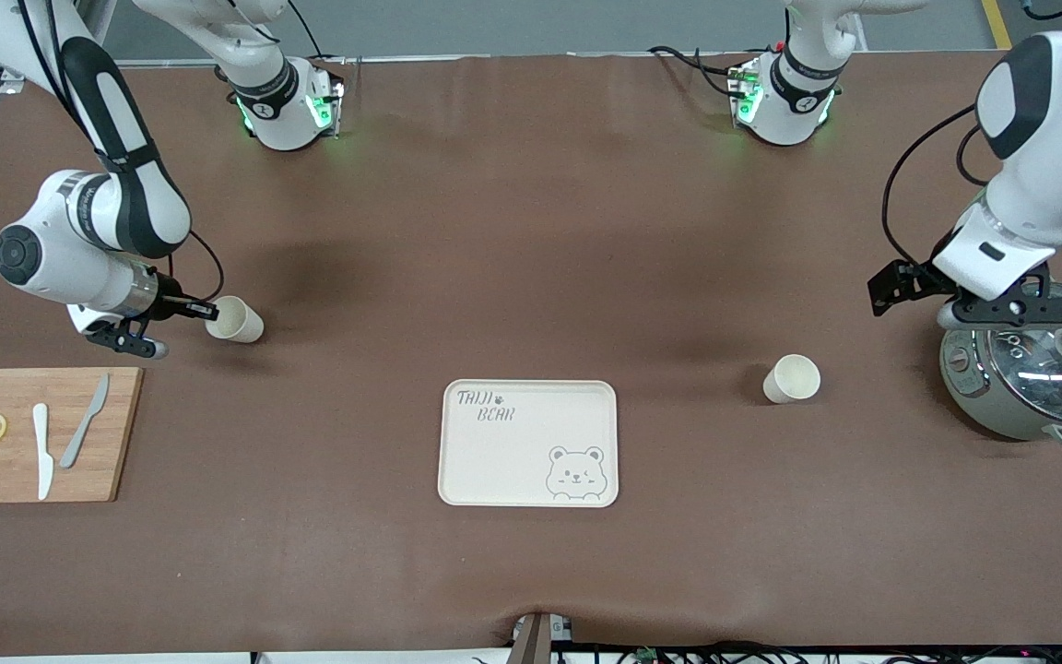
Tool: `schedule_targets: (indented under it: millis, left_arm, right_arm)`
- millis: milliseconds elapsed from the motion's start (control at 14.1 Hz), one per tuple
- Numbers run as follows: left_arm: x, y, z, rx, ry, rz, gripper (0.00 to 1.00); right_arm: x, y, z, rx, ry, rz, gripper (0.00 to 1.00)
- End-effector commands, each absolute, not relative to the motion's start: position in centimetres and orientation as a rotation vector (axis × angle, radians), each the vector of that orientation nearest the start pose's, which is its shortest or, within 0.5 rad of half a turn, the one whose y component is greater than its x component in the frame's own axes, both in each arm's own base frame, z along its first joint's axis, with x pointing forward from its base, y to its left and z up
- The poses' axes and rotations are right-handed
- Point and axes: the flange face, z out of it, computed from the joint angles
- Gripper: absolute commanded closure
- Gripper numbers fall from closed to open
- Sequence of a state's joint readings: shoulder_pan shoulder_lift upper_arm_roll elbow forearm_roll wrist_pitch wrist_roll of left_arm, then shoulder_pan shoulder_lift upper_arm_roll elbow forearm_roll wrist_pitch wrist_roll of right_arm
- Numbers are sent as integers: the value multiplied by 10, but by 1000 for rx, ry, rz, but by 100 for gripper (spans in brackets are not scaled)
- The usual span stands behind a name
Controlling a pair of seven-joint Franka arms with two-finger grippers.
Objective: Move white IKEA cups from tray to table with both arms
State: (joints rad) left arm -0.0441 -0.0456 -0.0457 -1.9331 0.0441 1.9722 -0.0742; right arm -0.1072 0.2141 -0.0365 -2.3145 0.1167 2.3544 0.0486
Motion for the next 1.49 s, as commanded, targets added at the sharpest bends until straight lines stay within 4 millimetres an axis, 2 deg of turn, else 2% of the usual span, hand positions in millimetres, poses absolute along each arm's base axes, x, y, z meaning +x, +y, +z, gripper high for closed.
schedule_targets:
  millis: [0,71,142,213,427,569,782,995,1137,1280,1422]
  left_arm:
    - [534,-44,535,-3109,57,-120,0]
    - [531,-44,538,-3109,56,-111,0]
    - [531,-44,546,-3110,50,-113,0]
    - [530,-43,553,-3108,54,-85,0]
    - [526,-41,575,-3108,48,-39,0]
    - [525,-40,587,-3106,44,-25,0]
    - [523,-40,599,-3106,47,-20,0]
    - [524,-40,609,-3107,51,-46,0]
    - [525,-41,613,-3107,53,-58,0]
    - [524,-41,616,-3107,48,-65,0]
    - [524,-44,620,-3107,50,-77,0]
  right_arm:
    - [496,-69,229,-3029,444,254,51]
    - [497,-68,231,-3028,444,259,16]
    - [497,-68,235,-3027,443,256,0]
    - [498,-67,238,-3023,440,284,0]
    - [520,-73,274,-3003,434,344,0]
    - [542,-78,314,-2988,424,386,0]
    - [582,-98,399,-2984,403,356,0]
    - [619,-101,450,-3001,391,192,0]
    - [629,-108,481,-3012,424,115,0]
    - [634,-125,517,-2974,577,15,0]
    - [632,-114,537,-2973,630,-14,0]
